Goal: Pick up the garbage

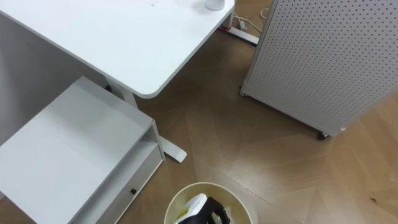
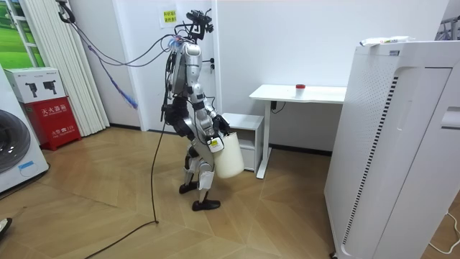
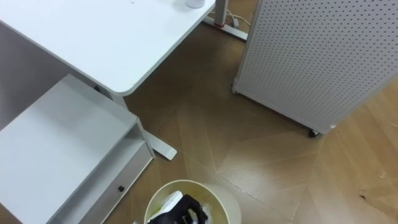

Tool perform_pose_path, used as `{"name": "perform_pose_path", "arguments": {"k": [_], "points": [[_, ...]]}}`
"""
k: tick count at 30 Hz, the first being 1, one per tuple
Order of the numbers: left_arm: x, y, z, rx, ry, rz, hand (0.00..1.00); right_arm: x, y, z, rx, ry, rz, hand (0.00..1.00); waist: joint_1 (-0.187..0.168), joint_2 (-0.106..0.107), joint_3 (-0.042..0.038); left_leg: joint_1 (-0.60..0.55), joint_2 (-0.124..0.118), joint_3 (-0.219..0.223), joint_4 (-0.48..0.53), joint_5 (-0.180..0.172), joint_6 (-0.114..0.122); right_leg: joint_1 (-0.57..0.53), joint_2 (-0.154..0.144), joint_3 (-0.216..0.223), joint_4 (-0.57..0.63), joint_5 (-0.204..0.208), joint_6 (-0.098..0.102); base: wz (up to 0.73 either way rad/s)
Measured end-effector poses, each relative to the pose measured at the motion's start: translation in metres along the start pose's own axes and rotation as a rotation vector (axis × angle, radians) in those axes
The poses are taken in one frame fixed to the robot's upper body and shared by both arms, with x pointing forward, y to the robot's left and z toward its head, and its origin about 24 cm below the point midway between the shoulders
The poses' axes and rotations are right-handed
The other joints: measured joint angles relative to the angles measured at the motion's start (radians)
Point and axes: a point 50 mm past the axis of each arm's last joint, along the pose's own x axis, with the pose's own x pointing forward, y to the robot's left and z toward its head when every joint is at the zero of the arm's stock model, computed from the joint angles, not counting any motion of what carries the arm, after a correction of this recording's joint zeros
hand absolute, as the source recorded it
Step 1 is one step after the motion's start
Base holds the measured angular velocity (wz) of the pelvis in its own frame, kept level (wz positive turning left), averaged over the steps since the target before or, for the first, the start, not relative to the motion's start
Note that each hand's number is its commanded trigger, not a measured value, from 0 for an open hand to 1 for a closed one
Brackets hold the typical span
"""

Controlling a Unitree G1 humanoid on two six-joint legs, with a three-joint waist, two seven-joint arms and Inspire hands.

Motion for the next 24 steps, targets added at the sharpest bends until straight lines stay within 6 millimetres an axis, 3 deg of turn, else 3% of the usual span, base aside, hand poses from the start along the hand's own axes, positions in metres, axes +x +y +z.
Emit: {"name": "perform_pose_path", "arguments": {"k": [15, 24], "points": [[-0.007, 0.001, -0.021, 0.054, 0.063, -0.021, 0.0, -0.002, -0.004, -0.007, -0.006, 0.03, 0.01, 1.0, 0.01, 0.0, -0.0026, 0.063, 0.001, 0.006, -0.039, 0.008, 0.002, 0.063, 0.0, -0.01, -0.04, 0.008, 0.005, 0.0], [-0.015, 0.009, -0.034, 0.114, 0.077, 0.001, 0.0, -0.008, -0.017, -0.02, 0.016, 0.073, -0.015, 1.0, 0.017, 0.016, -0.0151, 0.153, -0.018, -0.004, -0.117, 0.024, 0.001, 0.155, -0.001, -0.024, -0.102, 0.016, 0.015, 0.03]]}}
